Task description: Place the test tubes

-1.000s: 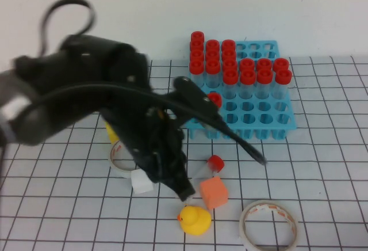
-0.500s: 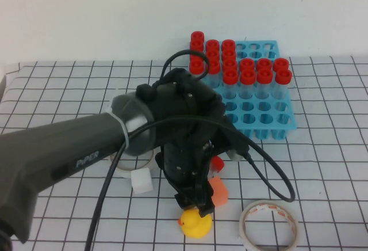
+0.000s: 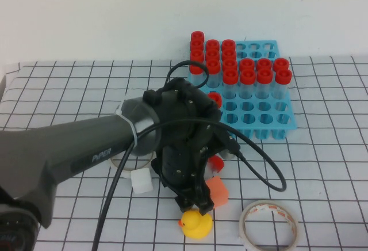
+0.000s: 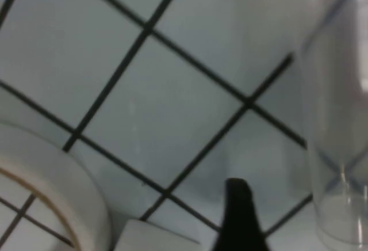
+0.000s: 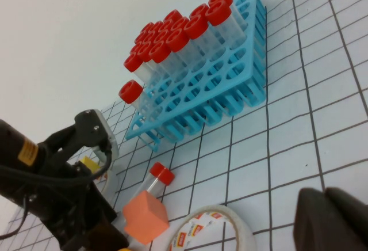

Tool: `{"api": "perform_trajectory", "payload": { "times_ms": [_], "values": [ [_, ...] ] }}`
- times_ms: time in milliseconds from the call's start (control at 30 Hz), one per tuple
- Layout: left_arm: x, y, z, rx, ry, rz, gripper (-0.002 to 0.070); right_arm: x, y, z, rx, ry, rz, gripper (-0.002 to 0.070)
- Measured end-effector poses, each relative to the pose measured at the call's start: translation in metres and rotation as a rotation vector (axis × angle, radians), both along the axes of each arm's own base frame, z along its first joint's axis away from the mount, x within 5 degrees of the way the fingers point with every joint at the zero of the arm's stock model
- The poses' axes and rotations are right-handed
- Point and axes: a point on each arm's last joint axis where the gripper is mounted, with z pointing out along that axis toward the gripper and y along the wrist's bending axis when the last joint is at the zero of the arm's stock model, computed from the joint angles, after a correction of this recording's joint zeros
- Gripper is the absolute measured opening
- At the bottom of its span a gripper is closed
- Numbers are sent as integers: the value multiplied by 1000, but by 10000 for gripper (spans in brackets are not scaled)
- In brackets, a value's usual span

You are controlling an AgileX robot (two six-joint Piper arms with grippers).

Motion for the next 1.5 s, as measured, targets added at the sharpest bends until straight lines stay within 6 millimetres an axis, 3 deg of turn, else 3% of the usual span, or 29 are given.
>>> {"api": "perform_trajectory", "payload": {
  "times_ms": [67, 200, 333, 500, 733, 933, 1033, 1300, 1500],
  "values": [
    [3, 2, -1, -2, 1, 12, 399, 0, 0, 0, 0, 0, 0, -1],
    [4, 4, 1, -5, -5, 15, 199, 0, 0, 0, -2, 0, 0, -1],
    [2, 5, 14, -37, -33, 13, 209, 0, 0, 0, -4, -1, 1, -1],
    [-13, 15, 48, -102, -77, 20, 209, 0, 0, 0, -4, -1, 1, -1],
    [-72, 47, 66, -329, -100, 64, 209, 0, 0, 0, -7, -1, 3, -1],
    [-127, 67, 64, -640, -307, 53, 209, -1, 2, 0, 14, 3, 25, -1],
    [-139, 75, 61, -825, -436, 102, 209, -1, 3, 4, 4, -39, 40, -1],
    [-132, 78, 55, -1122, -659, 214, 209, 8, 9, 60, -169, -238, 127, -1],
    [-126, 61, 57, -1297, -764, 76, 209, 44, 18, 95, -250, -268, 266, -1]
  ]
}}
